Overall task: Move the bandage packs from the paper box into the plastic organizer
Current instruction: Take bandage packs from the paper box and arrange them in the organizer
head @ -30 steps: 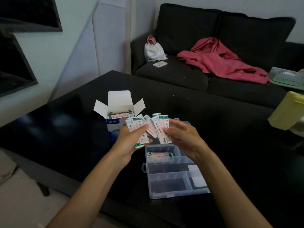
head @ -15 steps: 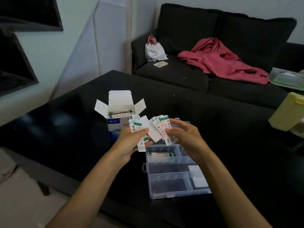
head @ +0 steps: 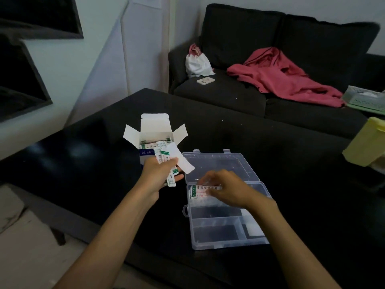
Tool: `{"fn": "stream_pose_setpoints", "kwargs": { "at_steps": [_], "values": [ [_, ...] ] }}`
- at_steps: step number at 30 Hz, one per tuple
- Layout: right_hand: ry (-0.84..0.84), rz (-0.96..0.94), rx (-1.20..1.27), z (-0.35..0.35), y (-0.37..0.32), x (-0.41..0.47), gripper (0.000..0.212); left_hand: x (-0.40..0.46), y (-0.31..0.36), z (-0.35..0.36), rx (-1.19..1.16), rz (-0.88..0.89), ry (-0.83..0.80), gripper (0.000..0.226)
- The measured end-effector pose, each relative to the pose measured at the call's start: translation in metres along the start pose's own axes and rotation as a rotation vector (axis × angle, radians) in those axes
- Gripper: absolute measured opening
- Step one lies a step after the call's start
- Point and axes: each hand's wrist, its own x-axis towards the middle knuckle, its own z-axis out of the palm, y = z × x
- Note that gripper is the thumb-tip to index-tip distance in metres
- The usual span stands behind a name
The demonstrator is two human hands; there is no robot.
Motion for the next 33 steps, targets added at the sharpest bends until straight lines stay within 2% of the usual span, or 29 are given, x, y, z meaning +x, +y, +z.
{"fn": "stream_pose_setpoints", "kwargs": {
  "at_steps": [3,11,14,16,18,19,21,23,25,28,30,33],
  "values": [
    [-0.020,0.022,0.063,0.000,0.001,0.000,0.017,0.000,0.000,0.001,-0.003,-0.008,-0.002,0.015],
    [0.125,-0.096,-0.327,0.002,0.000,0.002,0.014,-0.001,0.003,0.000,0.028,-0.074,-0.041,0.008],
    [0.191,-0.115,-0.334,0.000,-0.001,0.002,0.014,-0.001,0.003,0.000,0.010,-0.089,-0.066,0.008],
    [0.275,-0.090,-0.169,-0.004,-0.004,0.001,0.021,-0.001,0.003,0.001,-0.045,-0.107,-0.086,0.010],
    [0.380,-0.108,0.033,-0.009,-0.012,-0.003,0.038,-0.002,0.003,0.003,-0.135,-0.151,-0.096,0.010],
    [0.412,-0.150,0.048,-0.011,-0.017,-0.005,0.046,-0.003,0.004,0.006,-0.171,-0.175,-0.106,0.008],
    [0.433,-0.238,-0.082,-0.009,-0.024,-0.007,0.051,-0.007,0.005,0.010,-0.210,-0.211,-0.123,0.009],
    [0.469,-0.310,-0.227,-0.003,-0.025,-0.005,0.039,-0.011,0.006,0.011,-0.225,-0.220,-0.142,0.010],
    [0.504,-0.339,-0.176,-0.001,-0.024,-0.005,0.024,-0.011,0.005,0.009,-0.196,-0.208,-0.162,0.010],
    [0.528,-0.170,0.228,-0.016,-0.028,-0.013,0.019,-0.007,0.003,0.004,-0.089,-0.169,-0.195,0.026],
    [0.439,0.026,0.471,-0.033,-0.025,-0.022,0.016,-0.004,0.001,0.003,-0.012,-0.136,-0.185,0.032],
    [0.269,0.257,0.505,-0.042,-0.017,-0.028,0.012,-0.003,0.000,0.005,0.096,-0.090,-0.172,0.034]
  ]
}}
